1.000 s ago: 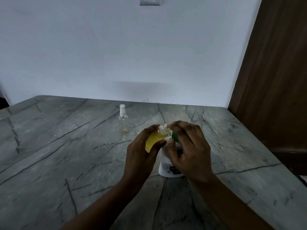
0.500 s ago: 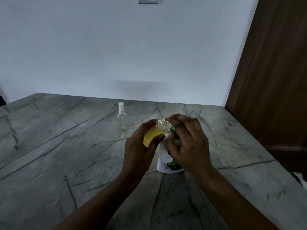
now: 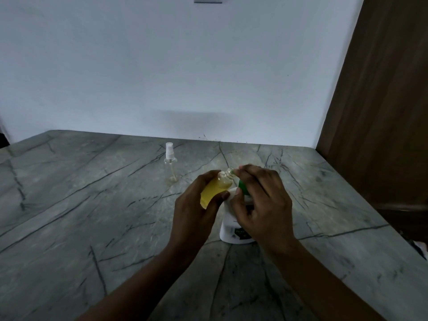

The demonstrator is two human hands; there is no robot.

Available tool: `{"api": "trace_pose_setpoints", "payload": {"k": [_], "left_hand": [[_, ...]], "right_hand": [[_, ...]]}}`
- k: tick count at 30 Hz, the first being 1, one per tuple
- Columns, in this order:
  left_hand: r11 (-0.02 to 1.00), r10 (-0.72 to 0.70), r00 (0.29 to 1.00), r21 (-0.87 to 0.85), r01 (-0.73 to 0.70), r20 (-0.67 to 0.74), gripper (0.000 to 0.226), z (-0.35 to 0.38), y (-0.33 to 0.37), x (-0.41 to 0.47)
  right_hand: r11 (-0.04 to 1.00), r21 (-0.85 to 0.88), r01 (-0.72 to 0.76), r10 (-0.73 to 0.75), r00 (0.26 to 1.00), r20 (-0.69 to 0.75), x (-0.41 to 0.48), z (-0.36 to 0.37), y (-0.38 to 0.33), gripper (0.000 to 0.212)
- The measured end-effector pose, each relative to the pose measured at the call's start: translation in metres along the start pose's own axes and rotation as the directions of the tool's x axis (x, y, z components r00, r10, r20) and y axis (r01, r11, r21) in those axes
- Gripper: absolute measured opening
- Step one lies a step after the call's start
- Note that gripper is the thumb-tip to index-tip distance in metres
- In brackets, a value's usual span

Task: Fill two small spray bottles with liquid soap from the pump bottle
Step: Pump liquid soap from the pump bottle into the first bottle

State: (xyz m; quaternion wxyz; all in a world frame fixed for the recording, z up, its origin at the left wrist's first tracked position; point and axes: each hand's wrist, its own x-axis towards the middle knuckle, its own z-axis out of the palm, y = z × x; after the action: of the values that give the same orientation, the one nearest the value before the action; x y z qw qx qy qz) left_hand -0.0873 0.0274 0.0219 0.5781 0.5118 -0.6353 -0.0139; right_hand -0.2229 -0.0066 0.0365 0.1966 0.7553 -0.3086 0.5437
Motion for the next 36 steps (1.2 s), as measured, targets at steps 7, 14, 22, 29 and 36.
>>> {"api": "trace_pose_setpoints", "payload": {"k": [7,14,22,29,36], "left_hand": [[1.0,0.001,1.0,0.002,-0.001,0.012,0.04,0.0,0.0,-0.002],[1.0,0.013,1.0,-0.018,-0.013,-0.014,0.041,-0.002,0.005,0.002],[0.999,0.01,1.0,-0.032,-0.01,-0.013,0.04,-0.001,0.006,0.002],[1.0,0.016,1.0,-0.023,-0.016,-0.007,0.04,-0.001,0.004,0.001],[0.999,-0.012,1.0,-0.03,0.012,0.009,0.039,0.002,0.001,-0.001]], "right_hand": [[1.0,0.005,-0.016,0.016,1.0,0.009,-0.001,0.0,-0.001,0.036],[0.999,-0.013,0.05,-0.05,0.999,0.018,0.009,-0.004,0.002,0.035],[0.998,-0.021,0.056,-0.055,0.998,0.03,0.01,-0.007,0.002,0.035],[1.0,0.003,-0.002,0.002,1.0,0.0,0.006,-0.002,0.0,0.035],[1.0,0.019,0.003,-0.002,0.999,-0.039,-0.002,0.006,0.003,0.032]]}}
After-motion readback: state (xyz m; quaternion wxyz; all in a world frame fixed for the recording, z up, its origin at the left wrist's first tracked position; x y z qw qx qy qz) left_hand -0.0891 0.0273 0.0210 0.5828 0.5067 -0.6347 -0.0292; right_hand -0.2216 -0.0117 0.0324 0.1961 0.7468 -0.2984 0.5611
